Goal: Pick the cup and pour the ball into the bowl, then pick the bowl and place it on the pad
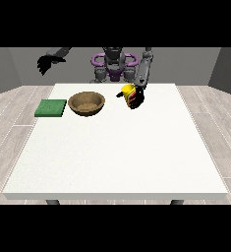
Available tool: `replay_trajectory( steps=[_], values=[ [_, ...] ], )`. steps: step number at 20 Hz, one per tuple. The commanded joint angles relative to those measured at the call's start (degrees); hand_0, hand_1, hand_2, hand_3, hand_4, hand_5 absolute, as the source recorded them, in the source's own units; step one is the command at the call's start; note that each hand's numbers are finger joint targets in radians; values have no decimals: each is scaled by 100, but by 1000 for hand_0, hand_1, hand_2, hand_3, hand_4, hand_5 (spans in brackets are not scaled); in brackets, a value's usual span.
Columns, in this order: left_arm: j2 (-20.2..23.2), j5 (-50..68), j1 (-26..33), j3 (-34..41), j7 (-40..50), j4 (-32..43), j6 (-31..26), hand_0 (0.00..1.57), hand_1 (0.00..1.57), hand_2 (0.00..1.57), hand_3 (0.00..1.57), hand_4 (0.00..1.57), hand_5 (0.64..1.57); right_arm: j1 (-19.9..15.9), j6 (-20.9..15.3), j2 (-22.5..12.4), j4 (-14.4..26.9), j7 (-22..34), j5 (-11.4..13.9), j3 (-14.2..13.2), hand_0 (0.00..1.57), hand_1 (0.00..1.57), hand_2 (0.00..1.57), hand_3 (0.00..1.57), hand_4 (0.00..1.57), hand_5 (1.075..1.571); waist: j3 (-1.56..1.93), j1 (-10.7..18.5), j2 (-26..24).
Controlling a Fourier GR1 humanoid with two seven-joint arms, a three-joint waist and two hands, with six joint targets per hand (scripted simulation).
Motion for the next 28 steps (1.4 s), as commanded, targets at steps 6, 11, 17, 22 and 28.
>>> replay_trajectory(
  steps=[6,11,17,22,28],
  values=[
    [119,-692,-394,-478,770,565,963,1301,1301,1571,1571,1216,1554,-37,292,-386,798,275,-348,-427,0,0,0,0,356,1570,1,138,-651],
    [233,-1906,-679,-1296,2007,826,1804,1323,1323,1571,1571,1220,1553,-157,182,-529,1030,769,-376,-413,0,0,0,0,469,1571,13,275,-1425],
    [736,-3602,-1791,-2109,3513,1826,2310,1313,1313,1571,1571,1199,1559,-688,-168,-651,1103,1148,-219,-334,0,0,0,0,586,1567,32,296,-1447],
    [478,-4563,-2443,-2715,5020,2410,1662,1269,1269,1571,1544,1171,1564,-444,-280,-504,1475,1310,-62,-239,0,0,0,0,639,1565,12,537,-2120],
    [67,-5738,-3152,-3358,6466,2928,1363,914,914,1571,1248,1052,1569,-704,-159,-713,1793,1313,-229,-457,0,0,0,0,636,1562,5,620,-2013]
  ],
)
